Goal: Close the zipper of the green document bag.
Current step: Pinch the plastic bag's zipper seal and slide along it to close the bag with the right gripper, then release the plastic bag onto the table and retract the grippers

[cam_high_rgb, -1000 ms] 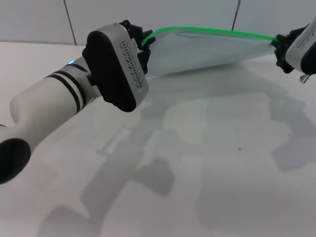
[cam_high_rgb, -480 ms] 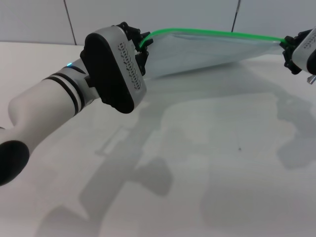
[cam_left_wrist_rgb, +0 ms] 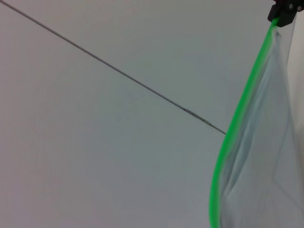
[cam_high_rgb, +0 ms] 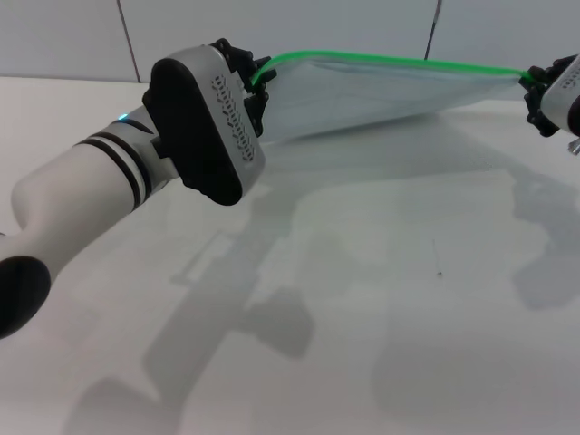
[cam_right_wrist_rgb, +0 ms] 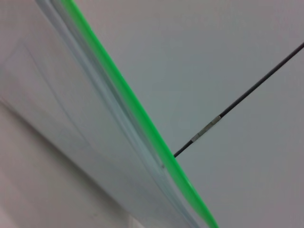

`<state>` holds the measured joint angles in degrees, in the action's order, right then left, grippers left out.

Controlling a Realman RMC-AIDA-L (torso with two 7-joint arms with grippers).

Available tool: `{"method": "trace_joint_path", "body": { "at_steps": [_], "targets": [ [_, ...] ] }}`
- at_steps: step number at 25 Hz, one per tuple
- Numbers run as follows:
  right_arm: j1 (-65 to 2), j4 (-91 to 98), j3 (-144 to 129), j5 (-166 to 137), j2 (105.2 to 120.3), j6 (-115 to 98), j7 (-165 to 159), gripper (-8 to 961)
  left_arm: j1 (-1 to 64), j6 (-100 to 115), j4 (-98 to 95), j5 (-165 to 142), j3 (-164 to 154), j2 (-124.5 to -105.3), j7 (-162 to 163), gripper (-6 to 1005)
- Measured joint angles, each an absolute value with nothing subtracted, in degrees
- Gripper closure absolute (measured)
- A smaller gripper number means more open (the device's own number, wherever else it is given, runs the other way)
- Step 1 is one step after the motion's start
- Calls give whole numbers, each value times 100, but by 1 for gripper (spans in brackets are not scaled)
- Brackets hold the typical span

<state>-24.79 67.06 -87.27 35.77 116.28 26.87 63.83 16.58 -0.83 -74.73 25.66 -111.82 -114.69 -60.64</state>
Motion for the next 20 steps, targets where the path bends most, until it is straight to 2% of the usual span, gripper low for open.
{"method": "trace_joint_path", "body": {
  "at_steps": [14,20],
  "targets": [
    [-2425,6781,-8843,3453,11657,2549,6111,833,1553,1095,-7160,2646,-11218,-11607,-6374,941],
    [-2333,6825,-9086,3528,11660,2195,5854,608,1531,1572,-7004,2792,-11314,-11616,-6365,790]
  ]
}}
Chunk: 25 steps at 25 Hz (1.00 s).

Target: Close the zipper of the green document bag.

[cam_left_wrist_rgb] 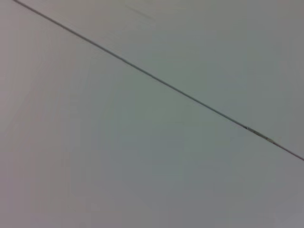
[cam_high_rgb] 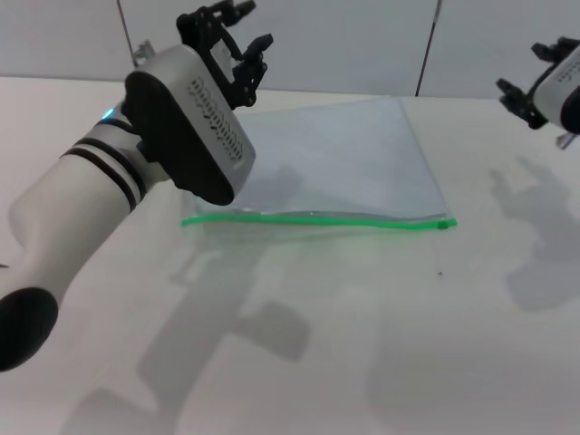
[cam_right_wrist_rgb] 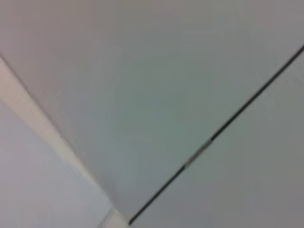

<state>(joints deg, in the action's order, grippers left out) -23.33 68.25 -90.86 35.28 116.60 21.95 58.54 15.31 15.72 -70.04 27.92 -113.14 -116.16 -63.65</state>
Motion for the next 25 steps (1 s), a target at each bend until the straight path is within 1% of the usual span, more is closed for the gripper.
{"method": "trace_joint_path", "body": {
  "at_steps": [5,7,10,13,20,25],
  "targets": [
    [-2054,6970,-9632,4156,11661,1168,5627,401,1559,1949,-6956,3486,-11320,-11619,-6359,681],
    [-2037,6937,-9719,4339,11662,970,5626,224,1558,2285,-6923,4055,-11338,-11618,-6322,637],
    [-1956,6752,-10008,4898,11657,128,5624,225,1534,2862,-6863,4771,-11511,-11601,-6085,572],
    [-1820,6606,-10413,5478,11656,-854,5616,227,1534,3408,-6644,4913,-11723,-11604,-5469,364],
    [-1710,6158,-11588,6275,11652,-3437,5059,230,1543,4471,-6054,4932,-11957,-11600,-3670,382],
    [-1731,6023,-11715,6390,11638,-3775,4508,230,1520,4494,-5974,4972,-11991,-11606,-3292,383]
  ]
}}
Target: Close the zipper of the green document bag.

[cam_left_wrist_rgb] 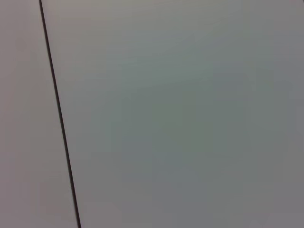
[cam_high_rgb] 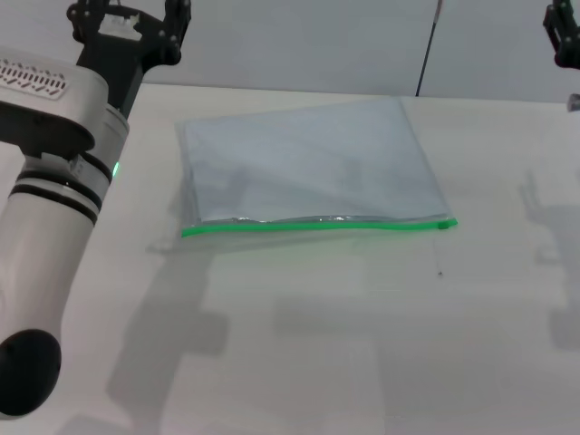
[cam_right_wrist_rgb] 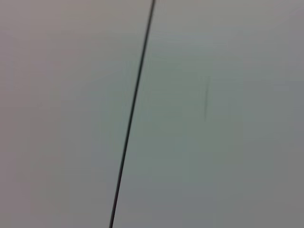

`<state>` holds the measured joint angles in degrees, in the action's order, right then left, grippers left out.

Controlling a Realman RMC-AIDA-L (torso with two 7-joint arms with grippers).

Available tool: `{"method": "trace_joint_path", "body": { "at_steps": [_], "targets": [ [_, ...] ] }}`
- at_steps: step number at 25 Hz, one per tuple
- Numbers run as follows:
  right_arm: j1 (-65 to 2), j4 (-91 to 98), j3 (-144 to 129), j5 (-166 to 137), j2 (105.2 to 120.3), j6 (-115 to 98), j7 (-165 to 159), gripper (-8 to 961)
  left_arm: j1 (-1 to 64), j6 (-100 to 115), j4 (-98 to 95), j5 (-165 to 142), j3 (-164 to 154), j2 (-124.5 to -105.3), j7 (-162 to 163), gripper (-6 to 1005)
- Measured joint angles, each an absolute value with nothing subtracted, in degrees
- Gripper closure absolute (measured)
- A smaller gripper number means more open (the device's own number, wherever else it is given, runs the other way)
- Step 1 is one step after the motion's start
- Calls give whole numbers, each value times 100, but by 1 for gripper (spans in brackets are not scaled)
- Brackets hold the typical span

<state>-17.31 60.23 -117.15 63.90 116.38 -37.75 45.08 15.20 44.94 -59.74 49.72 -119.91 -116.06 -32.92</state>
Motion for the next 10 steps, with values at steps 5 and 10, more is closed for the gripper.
{"method": "trace_joint_path", "body": {
  "at_steps": [5,10],
  "targets": [
    [-1804,5981,-11724,6517,11635,-3808,4419,236,1583,4513,-5825,5153,-12071,-11619,-3283,382],
    [-1830,5981,-11729,6531,11643,-3815,4402,236,1592,4537,-5807,5170,-12071,-11613,-3287,382]
  ]
}}
